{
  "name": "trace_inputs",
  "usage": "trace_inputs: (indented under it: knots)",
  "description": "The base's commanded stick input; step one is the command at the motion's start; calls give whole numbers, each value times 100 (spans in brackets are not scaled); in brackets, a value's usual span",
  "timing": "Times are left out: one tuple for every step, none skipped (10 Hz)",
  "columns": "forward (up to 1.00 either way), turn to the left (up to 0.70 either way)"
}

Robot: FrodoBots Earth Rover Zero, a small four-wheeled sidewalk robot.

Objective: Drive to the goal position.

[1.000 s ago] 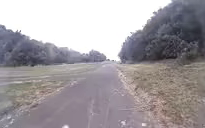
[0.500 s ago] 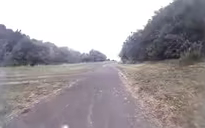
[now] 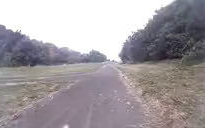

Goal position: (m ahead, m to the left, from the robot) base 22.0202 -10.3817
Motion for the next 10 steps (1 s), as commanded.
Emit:
trace_inputs:
  knots:
    - [45, 0]
    - [45, 0]
    - [45, 0]
    - [45, 0]
    - [45, 0]
    - [45, 0]
    - [45, 0]
    - [45, 0]
    - [45, 0]
    - [45, 0]
